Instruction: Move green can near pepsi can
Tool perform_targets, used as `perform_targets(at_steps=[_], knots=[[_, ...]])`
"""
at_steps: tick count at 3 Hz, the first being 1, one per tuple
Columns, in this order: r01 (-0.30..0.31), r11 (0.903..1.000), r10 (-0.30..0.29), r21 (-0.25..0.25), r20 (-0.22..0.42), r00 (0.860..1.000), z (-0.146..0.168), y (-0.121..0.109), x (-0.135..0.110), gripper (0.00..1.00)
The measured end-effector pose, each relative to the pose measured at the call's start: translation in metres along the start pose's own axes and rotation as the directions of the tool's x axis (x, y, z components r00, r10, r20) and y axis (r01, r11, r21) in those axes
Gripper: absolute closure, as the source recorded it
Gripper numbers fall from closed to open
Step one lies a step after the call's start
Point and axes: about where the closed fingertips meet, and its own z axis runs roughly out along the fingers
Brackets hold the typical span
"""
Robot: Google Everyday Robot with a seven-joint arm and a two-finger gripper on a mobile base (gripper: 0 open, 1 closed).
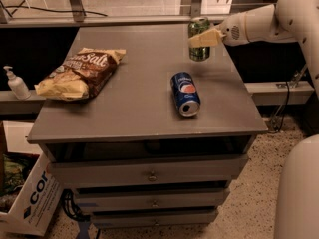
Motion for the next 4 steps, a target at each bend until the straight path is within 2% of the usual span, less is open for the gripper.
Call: perform_targets(at_steps=[2, 3, 4], knots=[[-0.008, 0.9948, 0.013, -0.102, 0.051, 0.999, -0.050, 0.041, 0.022, 1.00], [-0.042, 0.9863, 0.053, -0.159, 0.062, 0.997, -0.067, 0.068, 0.047, 1.00], [-0.042, 0.9863, 0.053, -0.160, 0.062, 0.997, -0.067, 0.068, 0.047, 1.00]])
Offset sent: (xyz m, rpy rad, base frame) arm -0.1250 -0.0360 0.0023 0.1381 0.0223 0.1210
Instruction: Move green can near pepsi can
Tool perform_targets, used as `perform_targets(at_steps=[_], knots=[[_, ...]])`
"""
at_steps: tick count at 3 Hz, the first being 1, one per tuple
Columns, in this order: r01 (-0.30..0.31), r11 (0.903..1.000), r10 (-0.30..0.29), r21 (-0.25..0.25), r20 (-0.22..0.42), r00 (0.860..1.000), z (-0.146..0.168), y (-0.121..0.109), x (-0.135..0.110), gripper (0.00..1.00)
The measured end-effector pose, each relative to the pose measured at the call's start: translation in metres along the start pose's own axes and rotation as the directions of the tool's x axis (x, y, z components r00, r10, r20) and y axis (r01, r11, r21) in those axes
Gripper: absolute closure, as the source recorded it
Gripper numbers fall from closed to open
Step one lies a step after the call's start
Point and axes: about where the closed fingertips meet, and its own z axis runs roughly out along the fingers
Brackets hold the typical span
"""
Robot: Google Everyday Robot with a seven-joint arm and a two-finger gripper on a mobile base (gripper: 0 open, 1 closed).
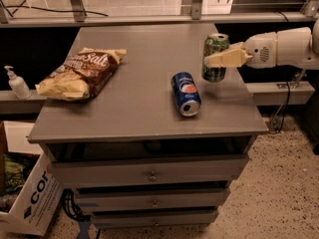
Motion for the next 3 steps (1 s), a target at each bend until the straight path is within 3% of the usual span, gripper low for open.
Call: perform_targets(at_steps=[2, 3], knots=[[0.032, 0.9975, -0.033, -0.062, -0.006, 0.999, 0.004, 0.001, 0.013, 1.00], [0.021, 0.9947, -0.022, -0.100, -0.008, 1.000, 0.000, 0.010, 0.026, 1.00]])
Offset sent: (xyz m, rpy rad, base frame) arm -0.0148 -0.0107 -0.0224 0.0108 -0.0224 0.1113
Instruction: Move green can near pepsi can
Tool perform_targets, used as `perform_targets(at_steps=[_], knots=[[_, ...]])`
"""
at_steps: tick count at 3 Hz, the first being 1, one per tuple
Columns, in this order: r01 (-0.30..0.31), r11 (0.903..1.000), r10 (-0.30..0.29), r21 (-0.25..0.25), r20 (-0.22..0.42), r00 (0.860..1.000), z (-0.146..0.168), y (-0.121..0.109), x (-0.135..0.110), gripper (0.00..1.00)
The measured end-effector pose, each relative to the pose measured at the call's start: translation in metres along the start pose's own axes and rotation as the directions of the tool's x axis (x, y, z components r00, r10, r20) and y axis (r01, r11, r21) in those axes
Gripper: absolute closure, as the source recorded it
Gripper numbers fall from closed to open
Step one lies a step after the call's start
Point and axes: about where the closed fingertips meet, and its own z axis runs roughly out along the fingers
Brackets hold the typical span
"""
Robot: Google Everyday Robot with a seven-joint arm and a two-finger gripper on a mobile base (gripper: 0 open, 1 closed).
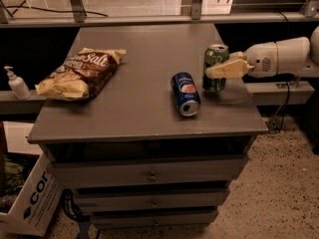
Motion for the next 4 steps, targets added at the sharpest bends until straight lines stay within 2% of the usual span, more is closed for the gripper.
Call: perform_targets(at_steps=[1, 2, 3, 4], knots=[[-0.019, 0.9984, 0.020, -0.053, 0.013, 1.000, 0.004, 0.016, 0.017, 1.00], [-0.007, 0.9939, 0.010, -0.110, 0.029, 1.000, 0.012, 0.028, 0.028, 1.00], [-0.007, 0.9939, 0.011, -0.110, 0.029, 1.000, 0.011, 0.029, 0.024, 1.00], [-0.007, 0.9939, 0.011, -0.110, 0.029, 1.000, 0.011, 0.029, 0.024, 0.82]])
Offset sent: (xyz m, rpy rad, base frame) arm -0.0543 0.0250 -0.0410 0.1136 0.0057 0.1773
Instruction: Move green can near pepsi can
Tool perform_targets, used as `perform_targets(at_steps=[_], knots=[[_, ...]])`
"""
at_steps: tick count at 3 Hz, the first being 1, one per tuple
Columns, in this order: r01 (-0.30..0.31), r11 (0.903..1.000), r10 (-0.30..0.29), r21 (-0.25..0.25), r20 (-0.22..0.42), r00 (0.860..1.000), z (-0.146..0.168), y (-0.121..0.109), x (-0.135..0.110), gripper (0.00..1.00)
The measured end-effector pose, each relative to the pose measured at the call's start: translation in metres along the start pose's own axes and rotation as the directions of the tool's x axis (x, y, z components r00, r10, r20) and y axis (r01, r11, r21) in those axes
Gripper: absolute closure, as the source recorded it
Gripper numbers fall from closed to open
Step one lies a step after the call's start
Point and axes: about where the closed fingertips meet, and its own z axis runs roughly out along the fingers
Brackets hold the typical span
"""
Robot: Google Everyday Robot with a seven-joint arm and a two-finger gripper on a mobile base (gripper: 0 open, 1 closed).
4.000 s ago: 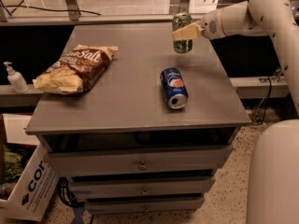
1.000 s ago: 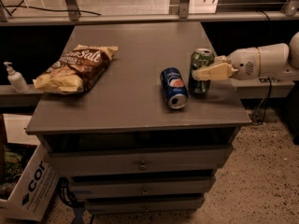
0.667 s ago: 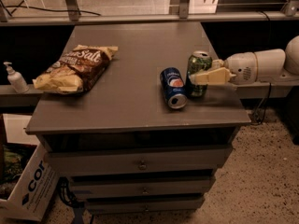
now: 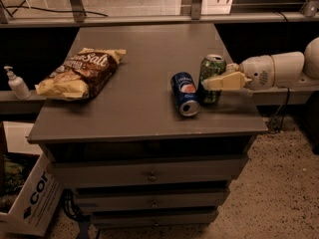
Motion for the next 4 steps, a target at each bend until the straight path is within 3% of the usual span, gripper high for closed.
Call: perform_targets(at_steps=[1, 2, 3, 4], knots=[[0.079, 0.9955, -0.079, -0.051, 0.012, 0.997, 0.004, 0.013, 0.002, 0.59], [0.207, 0.9698, -0.202, -0.129, 0.049, 0.978, 0.006, 0.036, 0.003, 0.35], [0.284, 0.9426, -0.274, -0.175, 0.083, 0.958, 0.007, 0.051, 0.000, 0.12], [0.327, 0.9241, -0.312, -0.198, 0.103, 0.945, 0.007, 0.059, -0.003, 0.00]])
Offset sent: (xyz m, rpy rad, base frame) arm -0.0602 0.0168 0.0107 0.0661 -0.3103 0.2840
